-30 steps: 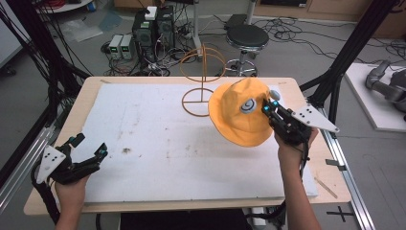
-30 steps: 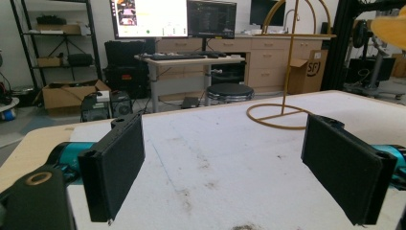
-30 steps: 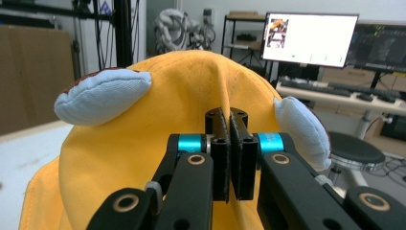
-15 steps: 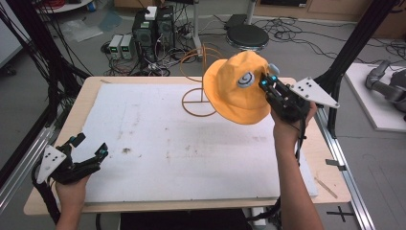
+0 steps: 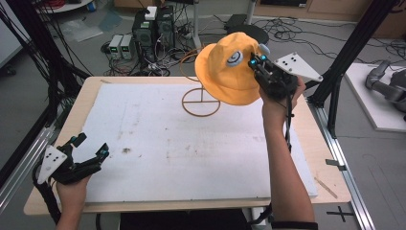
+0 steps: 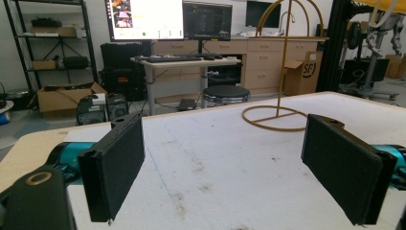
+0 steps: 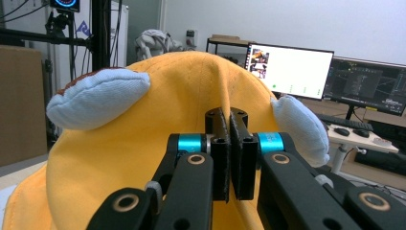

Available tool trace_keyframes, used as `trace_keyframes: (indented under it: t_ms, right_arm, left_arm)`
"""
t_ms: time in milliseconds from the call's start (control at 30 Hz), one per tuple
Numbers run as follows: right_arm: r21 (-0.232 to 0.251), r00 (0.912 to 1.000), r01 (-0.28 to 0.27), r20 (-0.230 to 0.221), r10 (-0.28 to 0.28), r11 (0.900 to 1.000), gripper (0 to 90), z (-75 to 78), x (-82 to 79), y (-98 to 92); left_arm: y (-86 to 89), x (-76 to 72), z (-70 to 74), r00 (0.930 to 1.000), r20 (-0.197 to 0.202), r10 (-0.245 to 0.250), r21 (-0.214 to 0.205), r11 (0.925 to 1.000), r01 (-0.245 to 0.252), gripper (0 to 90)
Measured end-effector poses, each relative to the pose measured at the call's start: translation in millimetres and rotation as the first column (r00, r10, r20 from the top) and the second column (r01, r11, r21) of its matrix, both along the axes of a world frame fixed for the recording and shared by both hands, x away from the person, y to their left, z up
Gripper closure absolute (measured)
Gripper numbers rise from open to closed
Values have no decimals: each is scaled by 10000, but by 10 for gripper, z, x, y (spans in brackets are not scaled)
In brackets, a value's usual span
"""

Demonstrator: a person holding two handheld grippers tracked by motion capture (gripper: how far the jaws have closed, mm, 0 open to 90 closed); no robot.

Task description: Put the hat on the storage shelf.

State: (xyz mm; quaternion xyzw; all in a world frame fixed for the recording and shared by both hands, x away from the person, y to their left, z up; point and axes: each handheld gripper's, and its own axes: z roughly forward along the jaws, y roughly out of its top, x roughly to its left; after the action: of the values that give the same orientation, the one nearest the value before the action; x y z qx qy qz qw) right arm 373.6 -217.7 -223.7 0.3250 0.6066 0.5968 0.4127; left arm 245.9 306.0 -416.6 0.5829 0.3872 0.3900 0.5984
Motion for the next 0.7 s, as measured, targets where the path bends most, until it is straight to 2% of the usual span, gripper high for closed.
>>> trace_keyframes:
  t_ms: [233, 467, 533, 700]
  right_arm:
    - [39, 9999, 95, 40, -95, 9999, 889, 109, 160, 104]
    - [-143, 9998, 192, 33, -192, 9997, 889, 194, 320, 246]
    - [-249, 9997, 262, 33, -261, 9993, 888, 222, 411, 321]
    - [-406, 9993, 380, 68, -377, 9985, 889, 231, 532, 407]
  left_arm:
    - [1, 6, 4, 10000, 20, -7, -28, 10000, 7, 153]
    - [11, 1, 14, 10000, 39, 18, -80, 10000, -18, 153]
    - [21, -16, 18, 9999, 98, 30, -74, 10000, -29, 153]
    - [57, -37, 18, 9999, 70, 115, -127, 9999, -114, 153]
